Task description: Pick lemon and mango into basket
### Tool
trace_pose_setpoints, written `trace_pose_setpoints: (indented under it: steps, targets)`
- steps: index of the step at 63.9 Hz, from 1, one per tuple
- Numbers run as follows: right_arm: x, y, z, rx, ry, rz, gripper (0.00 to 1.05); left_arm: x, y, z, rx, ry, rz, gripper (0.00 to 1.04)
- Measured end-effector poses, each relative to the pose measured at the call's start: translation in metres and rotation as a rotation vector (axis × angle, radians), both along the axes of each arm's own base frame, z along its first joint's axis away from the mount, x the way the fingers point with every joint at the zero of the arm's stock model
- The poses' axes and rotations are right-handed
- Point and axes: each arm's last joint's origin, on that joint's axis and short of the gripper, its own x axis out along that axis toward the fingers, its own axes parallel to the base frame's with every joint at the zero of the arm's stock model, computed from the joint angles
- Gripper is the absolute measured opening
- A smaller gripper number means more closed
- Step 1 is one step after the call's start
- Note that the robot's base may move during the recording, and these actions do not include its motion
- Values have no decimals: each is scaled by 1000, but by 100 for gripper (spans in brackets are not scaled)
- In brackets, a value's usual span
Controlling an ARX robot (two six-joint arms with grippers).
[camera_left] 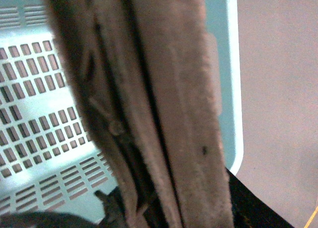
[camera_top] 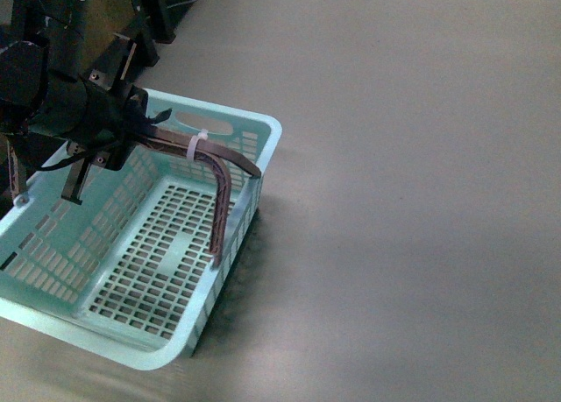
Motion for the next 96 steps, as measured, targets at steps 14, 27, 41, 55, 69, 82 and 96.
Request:
trace_pose_setpoints:
  steps: [14, 27, 41, 55, 69, 82, 96]
  targets:
    - [0, 0, 0, 0, 0, 0, 96, -2, -4, 11, -11, -4, -27, 15]
    - [0, 0, 0, 0, 0, 0, 96, -27, -4, 57, -76, -62, -73, 15]
    - [0, 0, 0, 0, 0, 0, 96, -76, 10, 136, -183, -154, -62, 15]
    - [0, 0, 0, 0, 0, 0, 96, -129, 27, 205, -238, -261, -24, 15]
    - [0, 0, 0, 0, 0, 0, 96, -177, 35, 242, -274, -296, 0, 15]
    - [0, 0, 0, 0, 0, 0, 96, -203, 38, 261, -253, -306, 12, 15]
    - [0, 0, 0, 0, 0, 0, 96, -203, 39, 261, -222, -310, 21, 15]
